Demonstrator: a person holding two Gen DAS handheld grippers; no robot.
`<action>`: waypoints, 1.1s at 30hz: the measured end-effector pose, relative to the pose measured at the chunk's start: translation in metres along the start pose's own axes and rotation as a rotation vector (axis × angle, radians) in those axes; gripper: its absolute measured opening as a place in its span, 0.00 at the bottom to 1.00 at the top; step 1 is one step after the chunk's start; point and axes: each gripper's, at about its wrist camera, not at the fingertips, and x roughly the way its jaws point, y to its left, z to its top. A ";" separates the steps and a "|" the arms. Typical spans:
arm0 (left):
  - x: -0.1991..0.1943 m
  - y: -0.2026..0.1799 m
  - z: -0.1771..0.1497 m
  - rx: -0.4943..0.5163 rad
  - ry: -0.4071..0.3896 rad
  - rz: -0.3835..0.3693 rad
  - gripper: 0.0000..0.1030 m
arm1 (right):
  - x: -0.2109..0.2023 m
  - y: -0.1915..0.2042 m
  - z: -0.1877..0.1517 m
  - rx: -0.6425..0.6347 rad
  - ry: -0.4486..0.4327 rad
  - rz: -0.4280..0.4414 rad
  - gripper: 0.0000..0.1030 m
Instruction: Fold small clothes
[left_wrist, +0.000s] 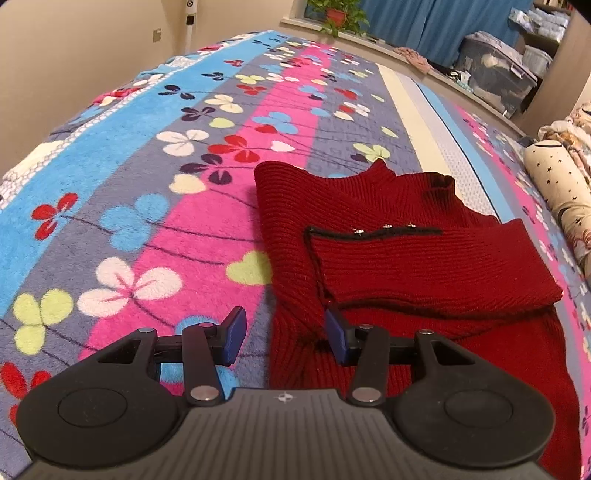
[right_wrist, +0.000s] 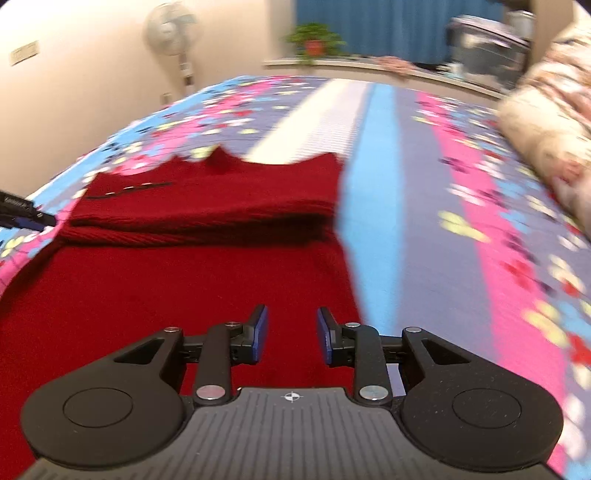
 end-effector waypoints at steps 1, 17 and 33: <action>-0.002 -0.001 -0.001 0.008 -0.005 0.008 0.51 | -0.011 -0.009 -0.005 0.012 -0.005 -0.019 0.31; -0.172 -0.013 -0.122 0.153 -0.214 0.066 0.51 | -0.074 -0.039 -0.053 0.002 0.078 -0.064 0.47; -0.143 0.025 -0.251 -0.072 0.112 0.088 0.51 | -0.025 -0.038 -0.104 0.029 0.268 -0.047 0.49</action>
